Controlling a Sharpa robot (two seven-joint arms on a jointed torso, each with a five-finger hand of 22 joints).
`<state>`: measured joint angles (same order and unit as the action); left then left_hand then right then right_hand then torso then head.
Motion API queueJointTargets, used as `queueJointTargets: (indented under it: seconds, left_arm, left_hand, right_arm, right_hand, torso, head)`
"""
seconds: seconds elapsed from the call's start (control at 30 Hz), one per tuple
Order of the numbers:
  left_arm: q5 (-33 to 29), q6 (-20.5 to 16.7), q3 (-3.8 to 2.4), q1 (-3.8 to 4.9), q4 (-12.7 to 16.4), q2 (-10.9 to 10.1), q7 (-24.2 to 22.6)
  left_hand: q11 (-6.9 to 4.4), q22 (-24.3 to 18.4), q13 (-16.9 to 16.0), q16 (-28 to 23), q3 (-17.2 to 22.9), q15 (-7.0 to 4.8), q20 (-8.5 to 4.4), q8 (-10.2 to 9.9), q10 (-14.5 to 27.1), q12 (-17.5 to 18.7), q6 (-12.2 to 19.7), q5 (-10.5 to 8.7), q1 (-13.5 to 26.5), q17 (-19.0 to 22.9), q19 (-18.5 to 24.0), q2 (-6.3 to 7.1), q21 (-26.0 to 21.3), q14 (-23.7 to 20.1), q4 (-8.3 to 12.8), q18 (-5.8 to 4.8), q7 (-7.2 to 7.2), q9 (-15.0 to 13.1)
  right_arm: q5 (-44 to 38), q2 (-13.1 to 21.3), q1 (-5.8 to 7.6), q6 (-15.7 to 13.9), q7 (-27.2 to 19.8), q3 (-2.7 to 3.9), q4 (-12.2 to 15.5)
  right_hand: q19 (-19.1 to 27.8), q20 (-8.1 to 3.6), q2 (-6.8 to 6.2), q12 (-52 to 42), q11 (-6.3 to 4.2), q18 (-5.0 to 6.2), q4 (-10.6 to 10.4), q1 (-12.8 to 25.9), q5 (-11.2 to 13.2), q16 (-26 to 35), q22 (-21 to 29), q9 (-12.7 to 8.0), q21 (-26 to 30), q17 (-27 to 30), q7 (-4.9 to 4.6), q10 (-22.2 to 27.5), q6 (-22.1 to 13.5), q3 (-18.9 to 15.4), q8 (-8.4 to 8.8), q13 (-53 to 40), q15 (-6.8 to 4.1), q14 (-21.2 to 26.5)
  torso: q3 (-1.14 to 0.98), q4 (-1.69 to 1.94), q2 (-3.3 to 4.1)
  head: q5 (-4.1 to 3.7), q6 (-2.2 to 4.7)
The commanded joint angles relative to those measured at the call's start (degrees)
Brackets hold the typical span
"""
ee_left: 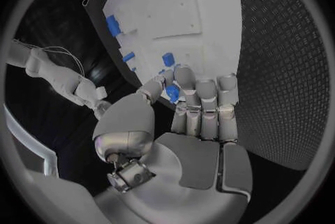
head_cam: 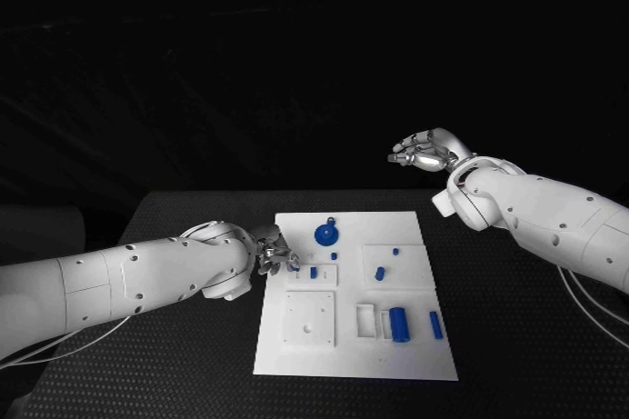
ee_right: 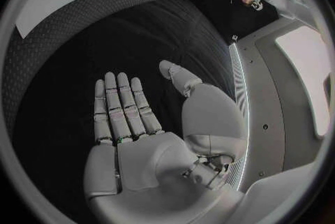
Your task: Assemble the parts on the task board
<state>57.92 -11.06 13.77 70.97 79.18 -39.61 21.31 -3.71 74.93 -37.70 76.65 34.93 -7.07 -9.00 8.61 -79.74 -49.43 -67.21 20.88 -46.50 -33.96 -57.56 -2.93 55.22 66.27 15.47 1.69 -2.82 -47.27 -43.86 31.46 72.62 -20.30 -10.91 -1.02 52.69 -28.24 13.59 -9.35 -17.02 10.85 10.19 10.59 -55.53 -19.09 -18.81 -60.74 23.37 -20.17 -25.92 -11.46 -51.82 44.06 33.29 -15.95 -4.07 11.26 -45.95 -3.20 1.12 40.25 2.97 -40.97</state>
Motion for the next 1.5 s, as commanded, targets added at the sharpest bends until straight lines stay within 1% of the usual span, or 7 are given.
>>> queueJointTargets:
  seconds: [0.03,0.07,0.1,0.17,0.3,0.8,1.5]
  left_arm:
    - [2.32,-0.73,0.01,-0.2,0.15,0.16,0.75]
    - [2.32,-0.6,0.02,-0.25,0.08,0.25,0.81]
    - [2.33,-0.51,0.02,-0.3,0.01,0.34,0.93]
    - [2.41,-0.46,0.03,-0.46,-0.19,0.55,1.02]
    - [2.77,-0.09,0.02,-0.89,-0.33,0.85,1.23]
    - [3.35,0.56,0.01,-1.75,-1.98,2.04,1.77]
    - [4.15,0.47,0.01,-2.01,-2.79,2.35,2.41]
  left_hand:
    - [-3.26,1.33,-0.87,1.35,0.16,-4.44,-6.2,14.64,-2.49,-1.9,-3.25,2.24,-0.21,-0.57,-0.47,-0.24,0.92,3.78,0.06,0.79,3.7,-1.64]
    - [-3.39,1.33,-1.21,1.81,0.17,-4.6,-6.26,15.28,-2.34,-2.62,-3.19,3.99,-0.08,-0.83,-0.46,-0.28,1.24,3.72,0.23,0.81,3.81,-1.98]
    - [-3.43,1.32,-1.47,2.14,0.13,-4.71,-6.31,15.78,-2.14,-3.21,-3.05,4.72,0.05,-1.03,-0.43,-0.4,1.53,3.64,0.45,0.83,3.94,-2.23]
    - [-3.54,1.3,-1.68,2.42,0.14,-4.83,-6.38,16.28,-1.94,-3.76,-2.89,5.19,0.18,-1.18,-0.39,-0.56,1.82,3.55,0.58,0.88,3.96,-2.44]
    - [-3.61,1.29,-1.84,2.71,0.13,-4.96,-6.46,16.76,-1.81,-4.29,-2.78,5.32,0.31,-1.32,-0.44,-0.65,2.15,3.56,0.61,0.93,4.05,-2.61]
    - [-3.78,1.26,-2.13,3.34,0.1,-5.23,-6.58,17.8,-1.62,-5.41,-2.68,5.39,0.7,-1.59,-0.48,-0.88,2.81,3.63,0.53,1.04,4.22,-2.89]
    - [-3.83,1.23,-2.16,3.6,0.12,-5.33,-6.61,18.35,-1.41,-5.95,-2.43,5.08,1.13,-1.68,-0.41,-1.25,3.17,3.56,0.26,1.09,4.27,-2.95]
  right_arm:
    - [-0.16,-0.03,-0.01,0.74,-0.22,0.01,0.12]
    - [-0.16,-0.02,-0.01,0.74,-0.22,0.01,0.12]
    - [-0.16,-0.02,-0.01,0.73,-0.22,0.01,0.11]
    - [-0.16,-0.01,-0.01,0.72,-0.22,0.01,0.1]
    - [-0.16,0.04,-0.01,0.72,-0.23,0.01,0.12]
    - [-0.16,0.21,-0.01,0.67,-0.25,0.01,0.33]
    - [-0.16,0.44,-0.01,0.68,-0.24,0.01,0.66]
  right_hand:
    - [0.43,-0.14,0.3,0.31,0.06,0.66,-0.11,0.27,-0.32,0.13,-0.07,-0.07,0.34,0.09,-1.27,-0.07,-0.4,-0.34,-0.31,0.08,0.16,0.44]
    - [0.43,-0.14,0.29,0.31,0.06,0.66,-0.11,0.27,-0.33,0.13,-0.08,-0.07,0.34,0.1,-1.27,-0.07,-0.4,-0.34,-0.31,0.08,0.16,0.45]
    - [0.43,-0.14,0.29,0.31,0.06,0.66,-0.11,0.27,-0.34,0.12,-0.08,-0.07,0.34,0.1,-1.27,-0.07,-0.4,-0.34,-0.31,0.09,0.16,0.45]
    - [0.43,-0.14,0.29,0.31,0.06,0.66,-0.11,0.27,-0.35,0.12,-0.08,-0.07,0.34,0.1,-1.27,-0.07,-0.4,-0.34,-0.31,0.09,0.16,0.45]
    - [0.44,-0.13,0.29,0.32,0.06,0.66,-0.11,0.27,-0.38,0.12,-0.09,-0.07,0.34,0.11,-1.27,-0.07,-0.41,-0.35,-0.31,0.09,0.16,0.45]
    - [0.46,-0.11,0.3,0.32,0.07,0.67,-0.14,0.29,-0.49,0.11,-0.13,-0.1,0.36,0.14,-1.28,-0.07,-0.41,-0.37,-0.32,0.1,0.17,0.47]
    - [0.48,-0.08,0.3,0.32,0.08,0.69,-0.21,0.34,-0.56,0.08,-0.19,-0.14,0.39,0.2,-1.28,-0.06,-0.43,-0.43,-0.34,0.1,0.18,0.5]
  torso:
    - [-0.05,-0.08,0.1]
    - [-0.06,-0.09,0.1]
    - [-0.06,-0.1,0.11]
    - [-0.07,-0.12,0.11]
    - [-0.08,-0.1,0.11]
    - [-0.07,-0.07,0.11]
    - [-0.03,-0.06,0.1]
  head:
    - [0.06,-0.08]
    - [0.07,-0.08]
    - [0.07,-0.08]
    - [-0.01,-0.13]
    - [-0.07,-0.21]
    - [-0.3,-0.34]
    - [-0.4,-0.38]
